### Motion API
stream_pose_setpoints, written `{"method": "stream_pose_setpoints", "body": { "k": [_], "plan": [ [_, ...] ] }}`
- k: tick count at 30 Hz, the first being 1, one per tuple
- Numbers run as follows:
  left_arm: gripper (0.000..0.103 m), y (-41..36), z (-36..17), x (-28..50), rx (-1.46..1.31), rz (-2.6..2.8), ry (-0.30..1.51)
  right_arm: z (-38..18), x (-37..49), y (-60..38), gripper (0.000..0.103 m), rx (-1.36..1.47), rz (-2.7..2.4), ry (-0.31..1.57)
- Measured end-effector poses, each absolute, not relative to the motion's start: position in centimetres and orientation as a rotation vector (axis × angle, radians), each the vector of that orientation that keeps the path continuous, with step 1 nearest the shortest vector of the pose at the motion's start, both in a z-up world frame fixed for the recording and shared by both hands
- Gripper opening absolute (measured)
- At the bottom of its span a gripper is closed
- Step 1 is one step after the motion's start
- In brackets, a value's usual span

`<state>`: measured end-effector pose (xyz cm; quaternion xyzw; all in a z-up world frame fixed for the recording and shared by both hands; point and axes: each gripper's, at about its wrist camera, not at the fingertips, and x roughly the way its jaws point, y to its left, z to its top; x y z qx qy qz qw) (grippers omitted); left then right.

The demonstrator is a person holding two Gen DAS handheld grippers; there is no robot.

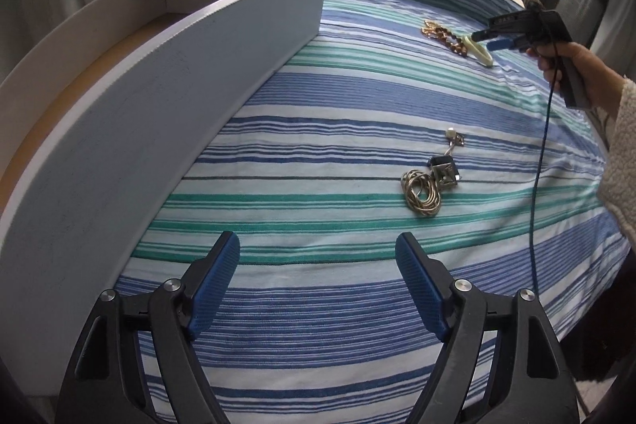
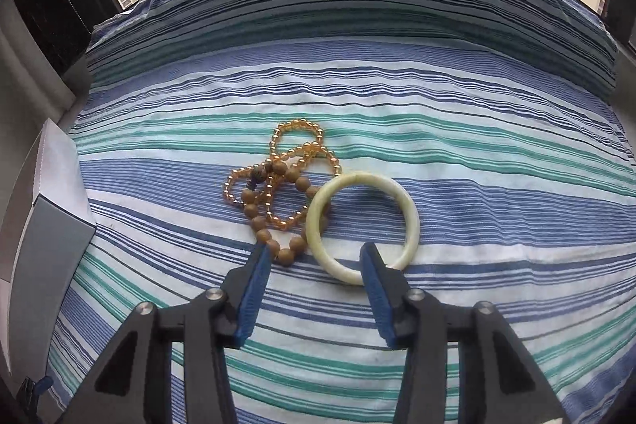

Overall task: Organize jewelry
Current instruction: 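Grasp the pale jade bangle with the right gripper and lift it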

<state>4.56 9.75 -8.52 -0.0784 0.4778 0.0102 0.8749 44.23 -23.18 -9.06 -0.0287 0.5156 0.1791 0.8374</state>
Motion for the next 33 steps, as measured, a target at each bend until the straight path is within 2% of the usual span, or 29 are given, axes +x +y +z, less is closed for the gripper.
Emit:
{"method": "stream_pose_setpoints", "body": {
  "k": [2,4,6,9,13,19,25,28,29,30,32,33],
  "plan": [
    [0.082,10.0,-8.9,4.4,-0.168,0.029,1.01,-10.3,45.0,-22.3,0.043,-0.113,0.372,1.107],
    [0.082,10.1,-9.2,4.4,-0.173,0.031,1.023,-11.3,45.4,-22.0,0.035,-0.142,0.366,1.115],
    [0.082,10.2,-9.4,4.4,-0.178,0.029,1.033,-11.9,45.4,-22.0,0.017,-0.151,0.375,1.116],
    [0.082,10.2,-9.3,4.2,-0.173,0.031,1.031,-11.4,43.8,-22.0,0.011,-0.192,0.413,1.085],
    [0.082,10.1,-8.9,3.8,-0.176,0.021,1.014,-10.3,39.1,-21.9,0.011,-0.273,0.478,1.107],
    [0.082,9.4,-8.9,3.1,-0.17,0.001,1.011,-10.5,27.3,-20.4,0.011,-0.373,0.633,1.174],
    [0.082,8.6,-8.8,2.8,-0.138,-0.013,1.013,-11.6,17.1,-18.6,0.01,-0.315,0.736,1.173],
    [0.082,8.3,-8.8,2.7,-0.126,-0.02,1.016,-11.9,14.5,-17.8,0.013,-0.32,0.692,1.106],
    [0.082,8.2,-8.9,2.7,-0.123,-0.021,1.02,-11.7,14.1,-17.5,0.025,-0.319,0.675,1.091],
    [0.082,8.1,-8.9,2.7,-0.121,-0.02,1.024,-11.7,13.7,-17.5,0.042,-0.309,0.659,1.08],
    [0.082,8.0,-8.9,2.8,-0.115,-0.015,1.032,-11.5,13.0,-17.7,0.052,-0.295,0.618,1.053],
    [0.082,8.0,-8.9,2.8,-0.114,-0.013,1.032,-11.1,12.5,-17.7,0.052,-0.297,0.598,1.03]
  ]
}}
